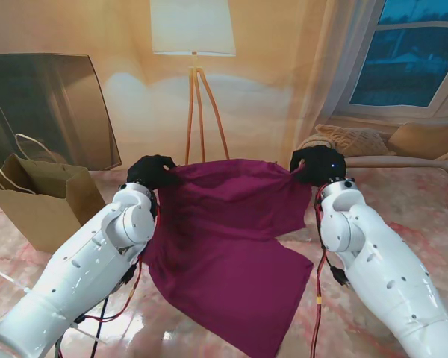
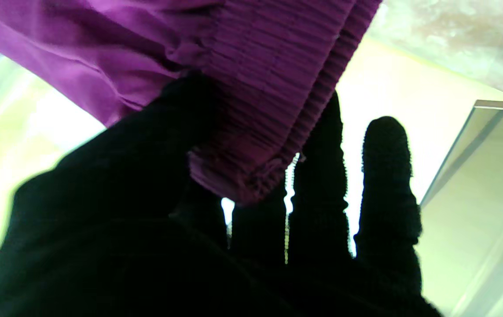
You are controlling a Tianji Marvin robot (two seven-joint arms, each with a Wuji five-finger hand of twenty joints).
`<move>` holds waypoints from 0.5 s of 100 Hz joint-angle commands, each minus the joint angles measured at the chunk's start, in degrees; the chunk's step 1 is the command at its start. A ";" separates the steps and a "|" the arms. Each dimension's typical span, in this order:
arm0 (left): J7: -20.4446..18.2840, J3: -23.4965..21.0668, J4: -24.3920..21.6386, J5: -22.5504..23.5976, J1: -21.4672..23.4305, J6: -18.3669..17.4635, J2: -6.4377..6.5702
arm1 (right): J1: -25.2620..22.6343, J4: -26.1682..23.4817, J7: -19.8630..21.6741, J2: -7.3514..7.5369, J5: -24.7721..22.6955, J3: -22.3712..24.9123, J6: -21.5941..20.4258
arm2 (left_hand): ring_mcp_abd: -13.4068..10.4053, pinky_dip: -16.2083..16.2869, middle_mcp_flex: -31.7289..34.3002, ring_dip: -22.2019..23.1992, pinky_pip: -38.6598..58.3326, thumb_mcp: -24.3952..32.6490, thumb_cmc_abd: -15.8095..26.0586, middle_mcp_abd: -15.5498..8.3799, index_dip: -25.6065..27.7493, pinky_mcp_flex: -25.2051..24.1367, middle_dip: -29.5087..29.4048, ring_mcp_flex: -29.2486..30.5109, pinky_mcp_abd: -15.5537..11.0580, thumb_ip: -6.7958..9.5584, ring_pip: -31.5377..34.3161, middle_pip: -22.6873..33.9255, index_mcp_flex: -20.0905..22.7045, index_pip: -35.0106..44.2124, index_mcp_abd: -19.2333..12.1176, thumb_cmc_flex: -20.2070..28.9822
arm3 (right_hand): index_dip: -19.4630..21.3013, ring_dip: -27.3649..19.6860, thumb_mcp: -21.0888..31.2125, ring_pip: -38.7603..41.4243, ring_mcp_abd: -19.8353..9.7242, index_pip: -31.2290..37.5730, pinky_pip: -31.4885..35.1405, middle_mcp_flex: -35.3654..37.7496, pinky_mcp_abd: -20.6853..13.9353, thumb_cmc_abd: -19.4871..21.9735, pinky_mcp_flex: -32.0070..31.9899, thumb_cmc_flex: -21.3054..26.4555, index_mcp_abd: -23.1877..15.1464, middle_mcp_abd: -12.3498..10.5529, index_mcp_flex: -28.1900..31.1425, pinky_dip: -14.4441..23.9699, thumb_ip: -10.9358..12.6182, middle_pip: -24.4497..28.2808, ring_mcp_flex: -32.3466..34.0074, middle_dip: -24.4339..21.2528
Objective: Fold the socks and the shorts into the kraft paper bag
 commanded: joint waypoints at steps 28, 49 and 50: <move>-1.28 -3.61 -5.03 5.06 5.23 -3.62 3.24 | -14.11 -13.75 5.33 2.71 -6.63 6.74 -5.04 | -0.98 3.09 1.53 1.27 -0.27 1.19 -0.49 -3.01 0.08 0.24 2.81 -0.70 -0.51 -3.38 -1.16 -2.38 3.48 4.87 -4.17 0.68 | -0.13 1.92 2.44 5.56 1.09 3.26 2.50 1.82 -1.61 0.57 -1.71 -0.83 0.35 0.87 1.67 2.08 -0.68 3.70 0.20 1.33; -1.45 -5.79 -8.21 5.48 8.99 -5.57 3.78 | -20.19 -19.15 4.54 2.78 -7.78 8.77 -8.20 | -0.75 3.25 2.08 1.18 -0.45 1.21 -0.27 -3.19 0.17 -0.75 2.80 -1.37 -0.58 -3.35 -1.60 -3.05 3.45 5.03 -4.49 0.64 | 0.02 3.19 2.65 7.35 1.29 3.06 2.71 1.30 -1.62 1.00 -2.09 -0.86 0.62 1.04 1.60 2.45 -0.55 5.06 -0.33 2.27; -1.45 -5.88 -8.35 5.55 9.18 -5.67 3.81 | -20.48 -19.39 4.49 2.79 -7.88 8.87 -8.28 | -0.76 3.26 2.08 1.18 -0.45 1.19 -0.29 -3.19 0.18 -0.76 2.80 -1.43 -0.58 -3.36 -1.62 -3.06 3.43 5.03 -4.49 0.61 | 0.03 3.22 2.69 7.39 1.29 3.06 2.69 1.28 -1.61 1.04 -2.15 -0.83 0.62 1.04 1.60 2.45 -0.53 5.08 -0.35 2.28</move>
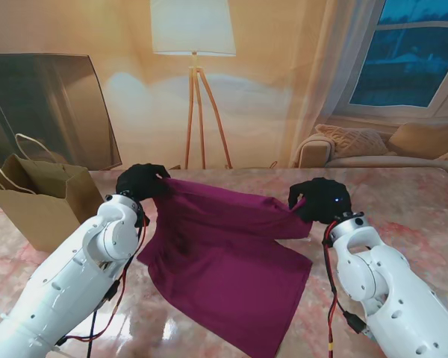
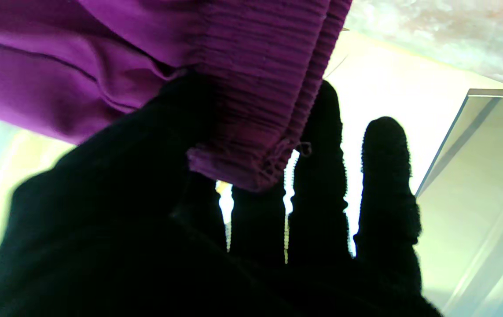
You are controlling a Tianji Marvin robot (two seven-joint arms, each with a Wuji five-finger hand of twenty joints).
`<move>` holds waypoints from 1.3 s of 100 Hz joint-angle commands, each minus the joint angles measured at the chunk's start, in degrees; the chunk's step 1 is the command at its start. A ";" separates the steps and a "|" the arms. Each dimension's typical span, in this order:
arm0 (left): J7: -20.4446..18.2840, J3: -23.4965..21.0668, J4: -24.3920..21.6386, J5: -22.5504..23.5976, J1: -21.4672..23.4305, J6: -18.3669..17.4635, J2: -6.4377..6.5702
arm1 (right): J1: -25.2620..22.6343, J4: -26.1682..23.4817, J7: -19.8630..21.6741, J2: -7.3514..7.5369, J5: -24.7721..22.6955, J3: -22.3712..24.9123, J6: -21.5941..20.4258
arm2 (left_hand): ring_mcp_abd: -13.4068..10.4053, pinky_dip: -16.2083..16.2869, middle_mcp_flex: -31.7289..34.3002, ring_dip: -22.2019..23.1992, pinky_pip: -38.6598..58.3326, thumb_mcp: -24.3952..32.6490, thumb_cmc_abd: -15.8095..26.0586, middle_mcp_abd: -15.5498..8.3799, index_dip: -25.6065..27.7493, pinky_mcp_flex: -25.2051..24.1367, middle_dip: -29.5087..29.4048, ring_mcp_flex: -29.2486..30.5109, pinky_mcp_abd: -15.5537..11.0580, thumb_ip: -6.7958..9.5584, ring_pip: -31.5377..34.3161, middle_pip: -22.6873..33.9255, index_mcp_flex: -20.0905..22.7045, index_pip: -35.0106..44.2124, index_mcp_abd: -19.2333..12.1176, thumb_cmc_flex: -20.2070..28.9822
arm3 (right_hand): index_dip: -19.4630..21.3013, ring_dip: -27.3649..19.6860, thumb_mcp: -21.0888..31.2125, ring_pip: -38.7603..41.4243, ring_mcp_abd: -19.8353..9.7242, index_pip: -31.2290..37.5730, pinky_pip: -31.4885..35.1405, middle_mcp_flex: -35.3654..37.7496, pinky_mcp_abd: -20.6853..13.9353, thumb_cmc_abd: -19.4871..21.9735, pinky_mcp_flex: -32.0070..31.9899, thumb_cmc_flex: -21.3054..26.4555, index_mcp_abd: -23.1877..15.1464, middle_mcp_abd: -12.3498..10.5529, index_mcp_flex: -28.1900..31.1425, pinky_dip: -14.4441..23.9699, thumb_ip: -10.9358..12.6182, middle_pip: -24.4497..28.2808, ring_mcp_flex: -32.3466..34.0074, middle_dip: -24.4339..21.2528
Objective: Fold the socks and the shorts into the kraft paper bag
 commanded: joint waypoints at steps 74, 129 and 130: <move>-2.55 -7.78 -8.37 -0.26 11.17 -2.67 1.76 | -21.82 -18.04 0.11 0.17 -2.82 8.03 -8.32 | -0.51 1.98 -0.89 -0.15 -3.39 2.26 0.39 -2.07 0.31 -5.32 0.28 -5.90 -0.39 -3.53 -4.65 -1.13 3.13 5.27 -3.85 0.06 | 0.48 4.10 2.89 3.51 1.43 2.43 2.64 0.41 -1.70 1.42 -1.69 0.46 1.13 0.55 1.31 3.38 -0.31 2.25 -1.49 2.05; -5.88 -13.77 -12.53 0.29 19.27 -8.02 3.09 | -31.63 -23.06 0.26 0.15 -1.74 8.22 -12.90 | -0.61 2.02 -5.80 -0.62 -8.11 2.66 0.41 -1.50 0.12 -9.94 -2.49 -10.44 -1.45 -3.88 -7.86 2.54 3.27 5.27 -4.49 -0.73 | 0.51 5.27 2.68 3.32 1.44 2.29 0.55 -0.39 -1.42 2.46 -3.20 0.80 1.73 0.52 0.90 3.86 0.08 2.52 -2.53 3.57; -5.92 -13.87 -12.59 0.28 19.42 -8.08 3.11 | -31.79 -23.08 0.26 0.15 -1.71 8.16 -12.97 | -0.54 2.05 -5.79 -0.61 -8.08 2.69 0.41 -1.41 0.13 -9.76 -2.51 -10.40 -1.65 -3.88 -7.86 2.57 3.27 5.29 -4.42 -0.71 | 0.49 5.29 2.68 3.31 1.44 2.24 0.54 -0.40 -1.42 2.50 -3.21 0.79 1.72 0.52 0.84 3.88 0.09 2.51 -2.53 3.58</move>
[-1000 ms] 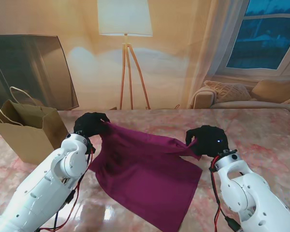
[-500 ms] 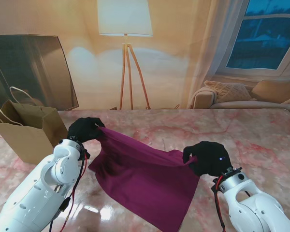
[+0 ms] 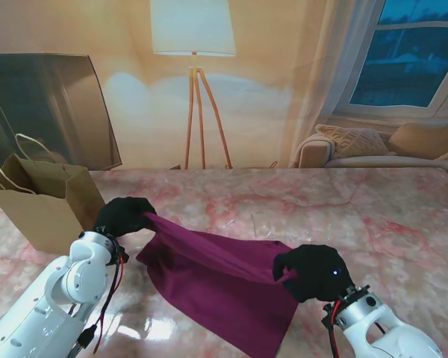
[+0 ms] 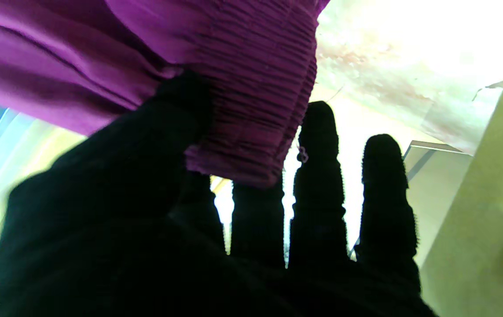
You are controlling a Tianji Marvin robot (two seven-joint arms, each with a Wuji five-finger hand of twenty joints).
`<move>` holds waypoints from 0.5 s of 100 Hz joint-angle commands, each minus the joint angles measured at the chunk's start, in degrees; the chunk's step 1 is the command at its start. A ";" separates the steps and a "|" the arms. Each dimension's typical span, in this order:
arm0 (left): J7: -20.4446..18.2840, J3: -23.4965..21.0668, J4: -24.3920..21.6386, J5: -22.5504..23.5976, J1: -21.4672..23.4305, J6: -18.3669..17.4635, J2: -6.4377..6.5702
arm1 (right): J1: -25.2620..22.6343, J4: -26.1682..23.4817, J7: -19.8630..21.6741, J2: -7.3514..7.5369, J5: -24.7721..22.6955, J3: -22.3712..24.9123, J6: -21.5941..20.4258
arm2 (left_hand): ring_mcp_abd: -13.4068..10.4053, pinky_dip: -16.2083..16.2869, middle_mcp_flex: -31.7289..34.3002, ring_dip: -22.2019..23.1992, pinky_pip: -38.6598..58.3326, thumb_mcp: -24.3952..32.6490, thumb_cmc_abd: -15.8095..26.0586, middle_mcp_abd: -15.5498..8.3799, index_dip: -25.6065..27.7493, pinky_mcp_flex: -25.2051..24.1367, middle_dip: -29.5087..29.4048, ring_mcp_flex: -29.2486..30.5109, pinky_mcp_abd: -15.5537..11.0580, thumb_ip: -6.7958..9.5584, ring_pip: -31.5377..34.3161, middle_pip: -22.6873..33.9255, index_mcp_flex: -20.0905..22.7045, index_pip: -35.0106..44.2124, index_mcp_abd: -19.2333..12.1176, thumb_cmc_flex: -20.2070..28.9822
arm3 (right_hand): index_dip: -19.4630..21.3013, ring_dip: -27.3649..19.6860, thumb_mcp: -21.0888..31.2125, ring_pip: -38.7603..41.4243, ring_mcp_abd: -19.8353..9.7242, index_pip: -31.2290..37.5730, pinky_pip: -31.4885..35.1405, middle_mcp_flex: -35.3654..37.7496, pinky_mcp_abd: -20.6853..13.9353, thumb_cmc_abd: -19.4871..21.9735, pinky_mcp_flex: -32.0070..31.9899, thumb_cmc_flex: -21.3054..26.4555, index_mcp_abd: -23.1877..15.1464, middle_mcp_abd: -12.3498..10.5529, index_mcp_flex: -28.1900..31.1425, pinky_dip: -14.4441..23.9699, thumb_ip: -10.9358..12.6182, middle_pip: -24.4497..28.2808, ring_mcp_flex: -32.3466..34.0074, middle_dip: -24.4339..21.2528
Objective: Fold the socks and the shorts into the kraft paper bag
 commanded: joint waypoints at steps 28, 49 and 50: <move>0.92 -2.08 1.21 -0.46 4.03 -2.04 0.61 | -3.56 2.70 -1.48 0.33 0.29 -5.02 -2.22 | -0.49 1.40 -1.25 -0.47 -0.29 2.99 0.08 -0.60 0.18 0.97 -0.74 -1.28 -2.50 -3.68 -1.19 1.69 3.34 4.79 -0.81 -0.03 | 0.62 3.04 2.30 1.77 1.22 2.24 -0.17 -0.73 -1.51 1.88 -1.62 0.88 0.49 0.09 0.84 2.73 0.19 1.37 -1.33 1.37; 0.19 -3.43 2.30 0.35 5.88 -5.16 1.11 | -2.88 5.41 -0.96 0.73 0.72 -7.84 -3.60 | -0.79 1.48 -3.13 -0.80 -1.07 3.41 -0.85 -0.50 -0.56 -0.69 -1.20 -2.82 -1.93 -3.81 -2.13 1.69 3.96 4.15 -0.51 0.30 | 0.55 3.29 2.09 1.38 1.01 2.04 -0.58 -0.91 -1.58 1.95 -1.92 0.83 0.02 -0.36 0.44 2.97 0.22 1.21 -1.63 1.53; 0.11 -3.49 2.35 0.51 5.96 -5.30 1.16 | -2.83 5.54 -0.99 0.74 0.73 -7.97 -3.63 | -0.80 1.48 -3.27 -0.82 -1.13 3.42 -0.87 -0.53 -0.59 -0.77 -1.24 -2.89 -1.96 -3.82 -2.19 1.68 3.97 4.12 -0.46 0.29 | 0.58 3.30 2.06 1.37 1.00 2.07 -0.59 -0.90 -1.58 1.93 -1.92 0.79 -0.01 -0.39 0.47 2.99 0.21 1.21 -1.63 1.54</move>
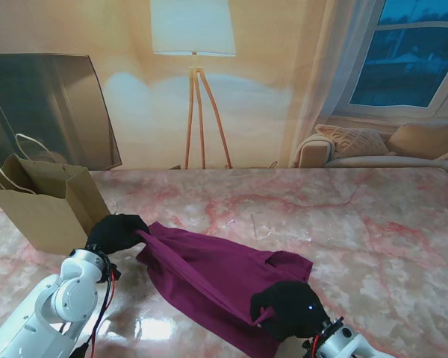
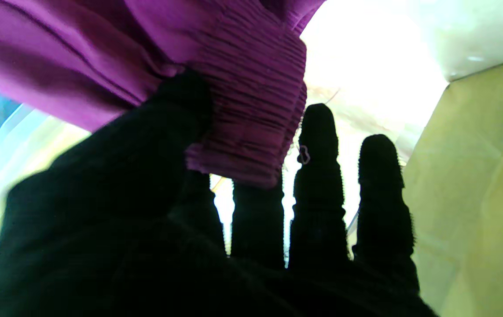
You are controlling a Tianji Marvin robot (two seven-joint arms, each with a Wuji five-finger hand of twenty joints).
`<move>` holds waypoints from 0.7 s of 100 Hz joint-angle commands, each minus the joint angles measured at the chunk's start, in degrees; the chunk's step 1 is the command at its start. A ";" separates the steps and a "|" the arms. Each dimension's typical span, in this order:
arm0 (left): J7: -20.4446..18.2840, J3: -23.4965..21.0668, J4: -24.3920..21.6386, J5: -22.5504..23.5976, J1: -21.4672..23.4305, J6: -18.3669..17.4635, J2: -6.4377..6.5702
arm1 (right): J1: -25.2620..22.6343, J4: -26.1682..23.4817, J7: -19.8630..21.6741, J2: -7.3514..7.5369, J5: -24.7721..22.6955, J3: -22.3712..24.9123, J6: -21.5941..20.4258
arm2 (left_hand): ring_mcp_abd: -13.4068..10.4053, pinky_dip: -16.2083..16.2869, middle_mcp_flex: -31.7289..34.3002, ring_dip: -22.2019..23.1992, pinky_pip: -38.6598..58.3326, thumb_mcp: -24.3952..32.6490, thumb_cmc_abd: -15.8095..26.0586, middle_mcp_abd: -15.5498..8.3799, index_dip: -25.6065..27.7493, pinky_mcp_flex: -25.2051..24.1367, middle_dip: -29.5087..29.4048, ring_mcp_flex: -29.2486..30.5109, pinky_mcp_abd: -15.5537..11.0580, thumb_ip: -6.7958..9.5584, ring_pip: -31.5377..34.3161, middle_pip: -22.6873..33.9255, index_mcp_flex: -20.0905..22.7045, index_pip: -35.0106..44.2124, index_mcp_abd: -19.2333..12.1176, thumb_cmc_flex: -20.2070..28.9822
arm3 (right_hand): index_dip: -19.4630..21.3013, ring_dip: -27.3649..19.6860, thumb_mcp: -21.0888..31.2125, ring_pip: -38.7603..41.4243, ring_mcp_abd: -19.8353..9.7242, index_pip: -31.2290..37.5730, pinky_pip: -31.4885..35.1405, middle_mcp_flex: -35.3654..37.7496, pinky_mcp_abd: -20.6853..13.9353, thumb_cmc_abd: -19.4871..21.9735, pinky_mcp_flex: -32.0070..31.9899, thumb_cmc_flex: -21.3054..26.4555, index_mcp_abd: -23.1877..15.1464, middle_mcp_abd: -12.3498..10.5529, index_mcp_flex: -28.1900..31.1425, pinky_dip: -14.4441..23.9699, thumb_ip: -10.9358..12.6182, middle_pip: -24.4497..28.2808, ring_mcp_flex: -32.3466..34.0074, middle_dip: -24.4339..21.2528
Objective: Fold the socks and the shorts into the kraft paper bag
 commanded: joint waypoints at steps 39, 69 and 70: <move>-4.80 -1.73 4.47 5.34 2.59 -6.90 2.65 | 2.98 5.79 1.78 1.17 -1.44 -6.14 -0.76 | -0.84 2.07 -11.02 -2.09 -6.44 6.39 -1.27 0.96 2.05 -4.95 -10.22 -7.46 -0.50 -3.87 -6.24 3.07 -1.93 -10.98 7.06 -0.58 | 0.43 0.02 1.92 -4.45 1.14 1.03 -1.08 -0.90 -0.93 -1.17 -2.23 -4.19 -1.02 -1.95 -1.38 2.96 -2.34 -0.08 -2.57 0.56; -11.77 -7.87 -2.70 7.33 7.58 -10.77 3.98 | -0.30 1.96 1.17 0.62 -0.06 -2.44 -3.34 | -0.95 0.18 -22.62 -4.30 -14.23 10.91 -3.19 3.20 4.75 -10.54 -12.14 -16.09 -1.79 -0.59 -11.08 -0.67 -14.19 -24.89 13.71 -10.72 | 13.80 -9.12 -3.24 -21.51 2.15 -15.56 -10.69 -7.08 1.65 6.25 -11.76 -23.00 4.38 -1.29 -2.27 2.25 6.29 -11.29 -9.54 -2.60; -11.90 -8.07 -2.97 7.36 7.74 -10.87 4.00 | -0.41 1.82 1.11 0.60 -0.02 -2.34 -3.40 | -0.97 0.14 -22.83 -4.35 -14.40 10.84 -3.29 3.20 4.73 -10.74 -12.17 -16.29 -1.76 -0.64 -11.18 -0.74 -14.35 -24.99 13.81 -10.90 | 14.08 -9.35 -3.43 -21.96 2.15 -15.69 -11.40 -7.17 1.84 6.45 -12.20 -23.22 4.47 -1.27 -2.29 2.00 6.58 -11.51 -9.63 -2.68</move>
